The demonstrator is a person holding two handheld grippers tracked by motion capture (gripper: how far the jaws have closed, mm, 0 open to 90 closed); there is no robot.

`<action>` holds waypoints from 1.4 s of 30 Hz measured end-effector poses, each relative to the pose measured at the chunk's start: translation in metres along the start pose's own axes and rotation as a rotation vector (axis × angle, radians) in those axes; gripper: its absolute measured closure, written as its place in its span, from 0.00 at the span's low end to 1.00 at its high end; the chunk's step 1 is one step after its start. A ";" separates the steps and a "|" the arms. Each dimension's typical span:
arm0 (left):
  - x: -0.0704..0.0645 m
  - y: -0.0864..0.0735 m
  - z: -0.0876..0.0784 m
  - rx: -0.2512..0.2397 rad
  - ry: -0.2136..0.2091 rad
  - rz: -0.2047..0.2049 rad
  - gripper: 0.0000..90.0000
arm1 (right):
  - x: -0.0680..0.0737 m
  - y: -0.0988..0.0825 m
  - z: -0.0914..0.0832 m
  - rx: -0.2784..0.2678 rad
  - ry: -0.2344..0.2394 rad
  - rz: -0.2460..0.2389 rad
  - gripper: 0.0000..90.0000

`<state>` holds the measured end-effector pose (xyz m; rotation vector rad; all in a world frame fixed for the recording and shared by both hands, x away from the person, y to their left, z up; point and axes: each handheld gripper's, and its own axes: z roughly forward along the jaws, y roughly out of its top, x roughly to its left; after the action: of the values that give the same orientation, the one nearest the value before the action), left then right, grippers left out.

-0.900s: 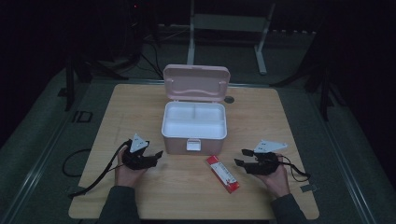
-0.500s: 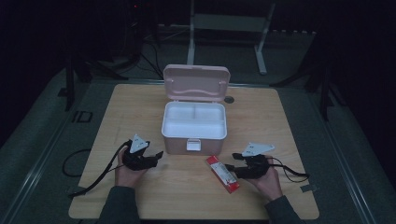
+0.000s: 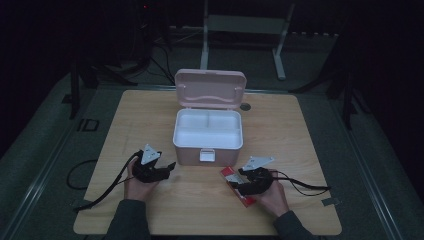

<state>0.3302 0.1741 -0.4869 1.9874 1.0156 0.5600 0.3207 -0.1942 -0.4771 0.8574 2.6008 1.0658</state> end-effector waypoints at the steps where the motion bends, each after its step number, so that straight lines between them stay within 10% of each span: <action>1: 0.000 0.000 0.000 0.000 0.001 0.000 0.33 | 0.001 0.001 0.003 0.010 -0.003 -0.009 0.42; 10: 0.000 0.000 -0.003 -0.007 0.003 0.003 0.33 | -0.001 -0.003 0.003 0.099 -0.044 -0.044 0.56; 26: -0.005 0.008 -0.006 -0.030 -0.042 0.003 0.33 | -0.050 -0.071 -0.085 0.073 -0.104 -0.009 0.56; 33: -0.004 0.011 -0.010 -0.030 -0.057 -0.007 0.33 | -0.056 -0.071 -0.078 0.114 -0.055 0.001 0.55; 42: -0.005 0.024 -0.018 -0.050 -0.099 -0.011 0.32 | -0.056 -0.058 -0.085 0.034 -0.086 0.020 0.50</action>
<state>0.3263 0.1703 -0.4573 1.9444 0.9430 0.4722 0.3078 -0.3089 -0.4577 0.9175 2.5511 0.9703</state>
